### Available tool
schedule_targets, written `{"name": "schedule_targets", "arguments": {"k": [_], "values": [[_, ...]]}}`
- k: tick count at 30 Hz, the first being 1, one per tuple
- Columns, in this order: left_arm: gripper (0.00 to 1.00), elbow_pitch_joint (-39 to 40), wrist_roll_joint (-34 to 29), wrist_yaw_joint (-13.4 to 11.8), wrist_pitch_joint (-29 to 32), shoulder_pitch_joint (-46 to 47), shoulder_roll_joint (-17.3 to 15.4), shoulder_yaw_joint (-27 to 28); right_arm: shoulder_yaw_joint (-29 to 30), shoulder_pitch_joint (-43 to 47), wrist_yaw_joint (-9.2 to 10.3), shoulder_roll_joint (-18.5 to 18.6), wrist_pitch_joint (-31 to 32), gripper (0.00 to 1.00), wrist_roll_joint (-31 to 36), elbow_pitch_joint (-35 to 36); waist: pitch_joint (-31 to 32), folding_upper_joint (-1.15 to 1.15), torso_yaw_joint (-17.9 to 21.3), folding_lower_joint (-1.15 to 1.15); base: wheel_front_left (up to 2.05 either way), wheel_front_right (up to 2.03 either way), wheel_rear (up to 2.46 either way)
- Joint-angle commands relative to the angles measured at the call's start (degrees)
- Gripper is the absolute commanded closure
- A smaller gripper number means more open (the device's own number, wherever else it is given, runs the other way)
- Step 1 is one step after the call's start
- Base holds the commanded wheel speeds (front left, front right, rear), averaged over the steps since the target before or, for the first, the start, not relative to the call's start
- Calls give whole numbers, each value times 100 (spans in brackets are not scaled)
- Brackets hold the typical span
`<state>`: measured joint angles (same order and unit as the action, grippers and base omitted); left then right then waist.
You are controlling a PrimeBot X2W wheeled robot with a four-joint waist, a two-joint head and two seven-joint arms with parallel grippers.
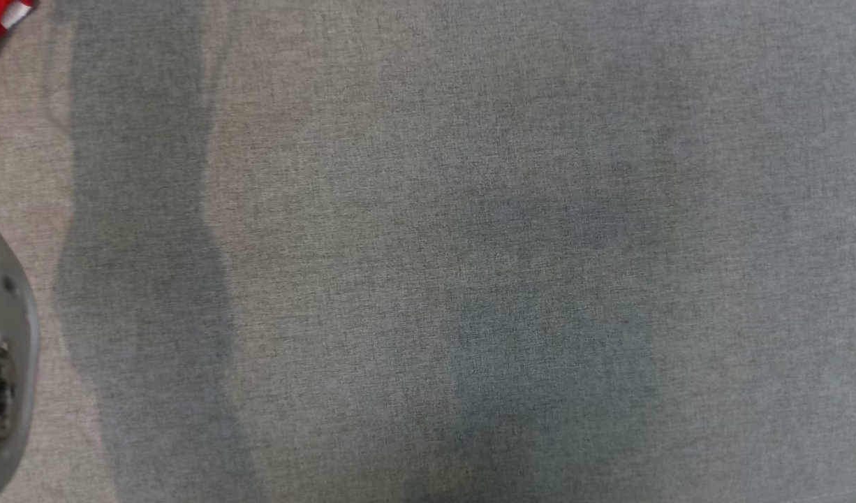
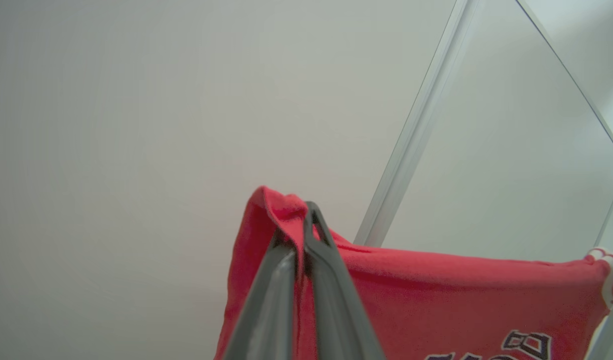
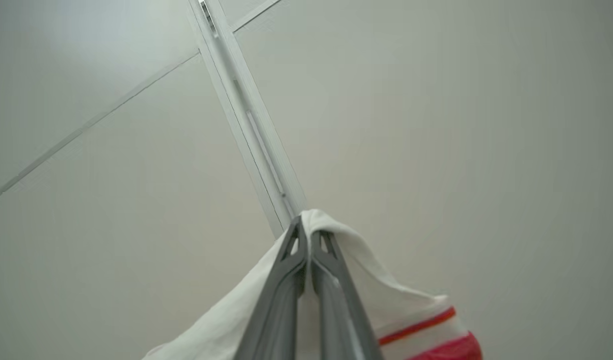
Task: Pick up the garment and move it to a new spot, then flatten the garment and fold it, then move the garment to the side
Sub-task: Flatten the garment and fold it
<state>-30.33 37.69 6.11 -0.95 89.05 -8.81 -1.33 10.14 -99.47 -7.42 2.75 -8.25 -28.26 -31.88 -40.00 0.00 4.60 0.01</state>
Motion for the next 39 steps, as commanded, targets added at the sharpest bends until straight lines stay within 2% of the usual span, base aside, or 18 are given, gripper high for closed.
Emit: {"name": "schedule_targets", "arguments": {"k": [1,5,7,9,15,19,22,26,32,33,34,39], "values": [[100,-240,-81,57,-426,276,-65,19,-180,-329,-12,34,-398,100,-3,-263,-63,0,41,-1,0,0,0],[100,-1029,-162,130,-1059,384,-93,-204,-633,-516,-8,19,-660,100,-331,-982,-291,0,110,-1,0,0,0],[100,-1350,-247,139,-1193,210,-172,-449,-944,-253,-8,19,-695,100,-411,-1182,-353,0,125,-1,0,0,0],[100,-1482,-52,141,-1281,-8,-176,-739,-1142,76,-8,41,-703,100,-465,-1205,-394,0,150,-1,0,0,0],[100,-1235,654,138,-1408,-1138,-328,-1623,-1354,1738,-9,34,-699,100,-491,-595,-425,0,118,-1,0,0,0],[100,-549,790,138,-1429,-2116,-532,-2216,-1901,3092,-8,390,-699,100,-566,141,-167,0,10,-1,0,0,0],[100,-28,651,138,-1432,-3029,-748,-2351,-2380,4183,-9,766,-699,100,-758,825,222,0,-39,-1,0,0,0],[100,543,460,139,-1429,-4412,-928,-2106,-2554,5726,-8,1171,-701,100,-948,1681,903,0,-44,-1,0,0,0],[100,1305,385,96,-1430,-6677,-977,-1508,-2532,7801,-8,1268,-654,100,-1164,2318,2033,0,183,-1,0,0,0],[100,1305,385,96,-1430,-6677,-977,-1508,-2532,7801,-8,1268,-654,100,-1164,2318,2033,0,183,-1,0,0,0],[100,1440,411,67,-1430,-7061,-955,-1439,-2581,8098,-8,1323,-600,100,-1178,2415,2195,0,218,-1,0,0,0],[100,2170,517,-408,-1431,-8756,-724,-1302,-2406,9603,-8,1500,-332,100,-1216,2780,2814,0,257,-1,0,0,0]]}}
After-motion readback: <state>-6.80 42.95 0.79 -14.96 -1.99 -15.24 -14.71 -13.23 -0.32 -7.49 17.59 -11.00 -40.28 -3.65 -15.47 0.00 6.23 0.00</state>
